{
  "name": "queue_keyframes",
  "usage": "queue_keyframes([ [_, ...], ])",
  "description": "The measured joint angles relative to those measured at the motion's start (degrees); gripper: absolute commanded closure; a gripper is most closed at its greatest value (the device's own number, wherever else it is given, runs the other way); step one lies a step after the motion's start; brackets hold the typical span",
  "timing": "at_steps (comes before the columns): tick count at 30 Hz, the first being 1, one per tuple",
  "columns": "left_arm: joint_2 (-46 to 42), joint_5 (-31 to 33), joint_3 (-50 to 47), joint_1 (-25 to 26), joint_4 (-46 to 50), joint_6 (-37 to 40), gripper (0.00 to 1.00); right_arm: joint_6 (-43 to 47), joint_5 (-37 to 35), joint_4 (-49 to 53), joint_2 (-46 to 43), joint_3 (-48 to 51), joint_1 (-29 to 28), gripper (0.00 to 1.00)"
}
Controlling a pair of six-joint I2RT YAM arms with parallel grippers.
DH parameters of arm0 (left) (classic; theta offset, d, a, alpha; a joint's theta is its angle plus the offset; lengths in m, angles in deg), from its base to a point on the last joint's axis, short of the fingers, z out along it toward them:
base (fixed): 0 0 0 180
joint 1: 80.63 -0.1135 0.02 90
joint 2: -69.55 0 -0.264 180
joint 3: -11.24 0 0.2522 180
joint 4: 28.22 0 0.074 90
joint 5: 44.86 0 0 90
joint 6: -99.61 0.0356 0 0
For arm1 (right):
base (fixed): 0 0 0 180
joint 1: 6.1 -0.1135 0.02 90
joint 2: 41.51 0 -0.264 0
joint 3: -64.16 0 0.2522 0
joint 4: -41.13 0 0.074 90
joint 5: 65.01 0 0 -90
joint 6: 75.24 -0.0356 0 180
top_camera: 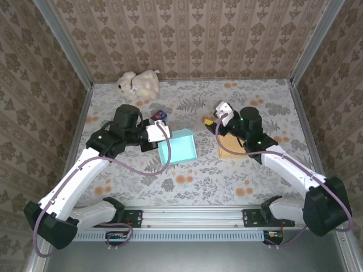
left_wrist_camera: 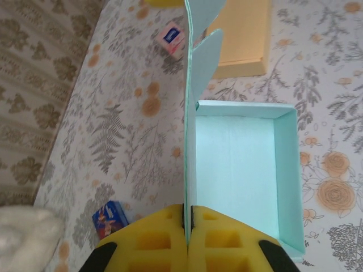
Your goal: Fold the paper box
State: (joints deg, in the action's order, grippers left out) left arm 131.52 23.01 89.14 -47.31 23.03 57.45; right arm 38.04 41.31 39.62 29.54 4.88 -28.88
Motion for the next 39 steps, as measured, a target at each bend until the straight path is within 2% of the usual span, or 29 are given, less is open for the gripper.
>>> queue_keyframes([
  [2, 0.02, -1.62, 0.0, -0.5, 0.42, 2.03, 1.0, 4.61, 5.01, 1.81, 2.93, -2.19, 0.28, 0.32],
  [8, 0.11, -5.09, -0.2, -2.56, -0.79, 5.49, 1.0, 12.87, 12.98, 2.99, 6.82, -4.5, 1.38, 0.33],
  [15, 1.07, -6.19, -2.89, -3.06, -2.43, 7.54, 1.0, 18.43, 19.78, 8.28, 10.99, -6.23, 2.29, 0.35],
  [22, 2.1, -6.05, -3.17, -3.06, -2.69, 8.22, 1.0, 22.12, 26.23, 14.69, 11.32, -7.98, 2.29, 0.36],
  [31, 2.08, -5.92, -3.96, -3.06, -3.72, 8.85, 1.0, 23.5, 29.22, 17.97, 11.37, -8.83, -1.49, 0.39],
  [39, 2.01, -5.73, -4.24, -2.99, -3.69, 9.09, 1.0, 25.0, 29.18, 20.17, 11.43, -11.04, -6.12, 0.49],
])
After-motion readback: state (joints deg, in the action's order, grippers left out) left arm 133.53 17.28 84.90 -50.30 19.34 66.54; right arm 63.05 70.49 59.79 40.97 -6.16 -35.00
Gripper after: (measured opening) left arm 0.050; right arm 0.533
